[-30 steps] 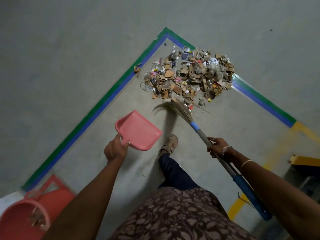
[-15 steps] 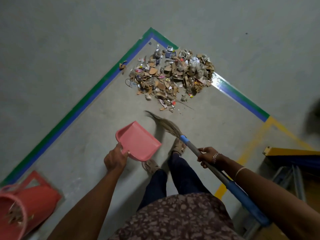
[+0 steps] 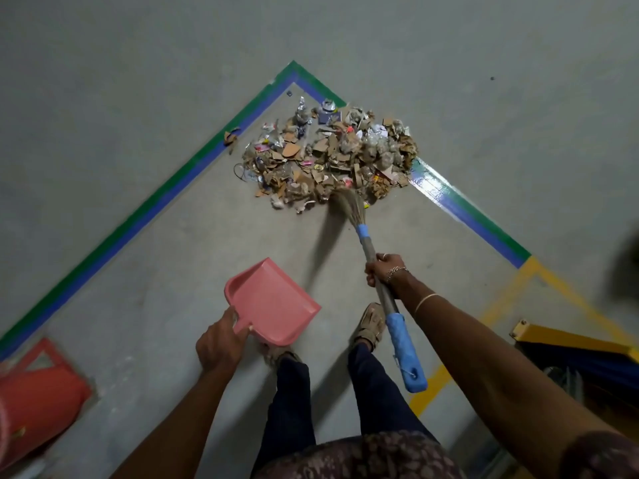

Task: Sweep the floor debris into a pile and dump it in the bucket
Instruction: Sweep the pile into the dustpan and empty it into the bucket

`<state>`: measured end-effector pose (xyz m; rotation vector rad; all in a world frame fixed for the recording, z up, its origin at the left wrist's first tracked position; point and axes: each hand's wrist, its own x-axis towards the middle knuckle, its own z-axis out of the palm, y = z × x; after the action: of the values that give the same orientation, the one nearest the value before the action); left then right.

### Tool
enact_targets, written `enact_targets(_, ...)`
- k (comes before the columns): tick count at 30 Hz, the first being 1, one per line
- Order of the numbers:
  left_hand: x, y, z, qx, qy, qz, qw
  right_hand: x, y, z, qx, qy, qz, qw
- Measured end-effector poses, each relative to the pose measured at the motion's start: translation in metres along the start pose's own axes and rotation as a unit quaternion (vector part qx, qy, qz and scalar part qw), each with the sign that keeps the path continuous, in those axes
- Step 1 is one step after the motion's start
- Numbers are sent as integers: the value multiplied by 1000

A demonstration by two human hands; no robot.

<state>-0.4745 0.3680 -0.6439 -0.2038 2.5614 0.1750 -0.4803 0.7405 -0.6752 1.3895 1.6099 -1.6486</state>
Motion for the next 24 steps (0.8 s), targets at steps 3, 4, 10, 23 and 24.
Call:
enact_targets(3, -8, 27, 0, -14, 3, -12, 1000, -5, -7, -27, 52, -19, 9, 998)
enact_targets(4, -9, 34, -2, -14, 6, -12, 1000, -11, -8, -39, 59, -29, 18, 998)
enact_targets(10, 6, 51, -27, -5, 26, 5, 1000, -67, 14, -87, 70, -138, 57, 986)
enact_targets(23, 55, -33, -84, 21, 7, -28, 999, -42, -20, 100, -48, -213, 31, 975)
enact_targets(24, 61, -44, -86, 23, 5, -22, 999, -36, -25, 119, -70, -207, 33, 975)
